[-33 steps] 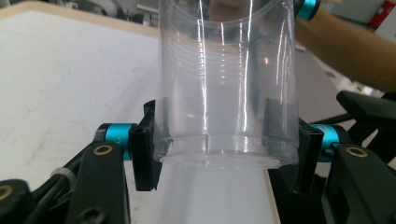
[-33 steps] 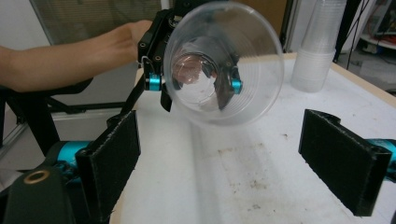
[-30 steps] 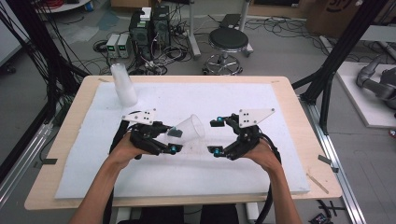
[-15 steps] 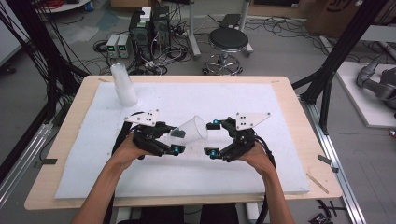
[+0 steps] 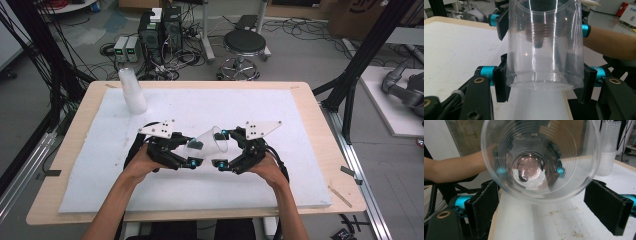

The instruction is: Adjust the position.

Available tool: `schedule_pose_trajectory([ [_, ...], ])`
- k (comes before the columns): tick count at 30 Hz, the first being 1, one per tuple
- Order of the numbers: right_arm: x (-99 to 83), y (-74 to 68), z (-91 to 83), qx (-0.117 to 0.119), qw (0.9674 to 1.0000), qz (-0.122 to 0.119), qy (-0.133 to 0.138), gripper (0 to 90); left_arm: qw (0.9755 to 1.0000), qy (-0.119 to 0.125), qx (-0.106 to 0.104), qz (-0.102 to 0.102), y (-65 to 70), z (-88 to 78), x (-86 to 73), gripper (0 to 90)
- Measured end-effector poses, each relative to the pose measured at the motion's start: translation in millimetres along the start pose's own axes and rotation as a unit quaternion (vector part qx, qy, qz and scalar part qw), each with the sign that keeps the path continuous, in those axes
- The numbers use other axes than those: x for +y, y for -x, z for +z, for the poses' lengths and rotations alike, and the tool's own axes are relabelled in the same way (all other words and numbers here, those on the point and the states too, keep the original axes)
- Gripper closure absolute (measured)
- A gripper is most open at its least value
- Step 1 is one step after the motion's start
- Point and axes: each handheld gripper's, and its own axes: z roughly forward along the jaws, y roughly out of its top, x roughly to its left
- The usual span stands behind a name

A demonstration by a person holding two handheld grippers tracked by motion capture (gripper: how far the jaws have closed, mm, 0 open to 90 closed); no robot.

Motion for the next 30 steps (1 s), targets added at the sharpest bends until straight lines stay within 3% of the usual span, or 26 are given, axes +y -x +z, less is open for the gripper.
schedule_pose_trajectory([
  [18, 3.5, 1.1, 10.3, 0.018, 0.9995, -0.003, 0.025, 12.9, 0.9998, 0.019, 0.0, 0.007, 0.6, 8.1, -9.1, 41.5],
  [30, 5.0, 1.7, 10.1, 0.029, 0.9984, -0.005, 0.048, 16.6, 0.9998, 0.013, -0.006, 0.01, 0.4, 10.9, -10.0, 41.5],
])
